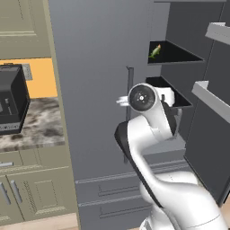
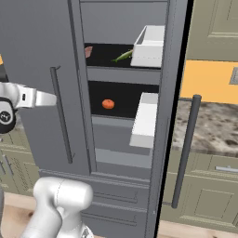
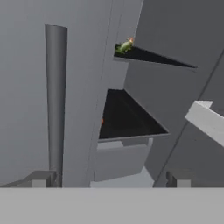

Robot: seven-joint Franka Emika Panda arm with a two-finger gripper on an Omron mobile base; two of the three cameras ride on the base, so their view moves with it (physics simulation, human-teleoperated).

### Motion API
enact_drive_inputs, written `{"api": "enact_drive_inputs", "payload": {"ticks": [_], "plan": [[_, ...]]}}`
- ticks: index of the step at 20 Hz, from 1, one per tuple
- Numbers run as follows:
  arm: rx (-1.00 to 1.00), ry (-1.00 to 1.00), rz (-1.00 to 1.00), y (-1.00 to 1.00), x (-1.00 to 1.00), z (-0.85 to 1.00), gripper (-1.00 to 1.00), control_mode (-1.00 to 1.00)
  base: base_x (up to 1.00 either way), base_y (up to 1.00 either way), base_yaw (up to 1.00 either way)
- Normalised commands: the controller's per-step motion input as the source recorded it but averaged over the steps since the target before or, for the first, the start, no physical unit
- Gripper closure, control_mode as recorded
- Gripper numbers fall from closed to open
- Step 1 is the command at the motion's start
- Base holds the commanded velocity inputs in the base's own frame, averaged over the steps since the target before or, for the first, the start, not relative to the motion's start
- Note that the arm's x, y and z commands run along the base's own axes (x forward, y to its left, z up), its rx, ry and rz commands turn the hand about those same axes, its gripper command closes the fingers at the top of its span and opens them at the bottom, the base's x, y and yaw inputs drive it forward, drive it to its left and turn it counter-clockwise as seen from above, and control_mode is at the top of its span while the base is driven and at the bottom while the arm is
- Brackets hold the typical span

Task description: Gather the carrot and squash from the fridge and place them on a tray on the dining counter. Then gather the steak and fish from the fridge and place them on the other tray.

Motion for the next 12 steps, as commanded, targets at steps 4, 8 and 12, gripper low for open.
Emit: {"api": "enact_drive_inputs", "payload": {"ticks": [4,8,12], "plan": [[0.15,-0.01,0.15,0.11,0.18,0.00,-1.00,-1.00,0.00,0.00,0.00],[0.21,-0.01,0.11,0.02,0.36,0.03,-1.00,-1.00,0.00,0.00,0.00],[0.15,0.02,0.01,0.12,0.31,0.13,-1.00,-1.00,0.00,0.00,0.00]]}}
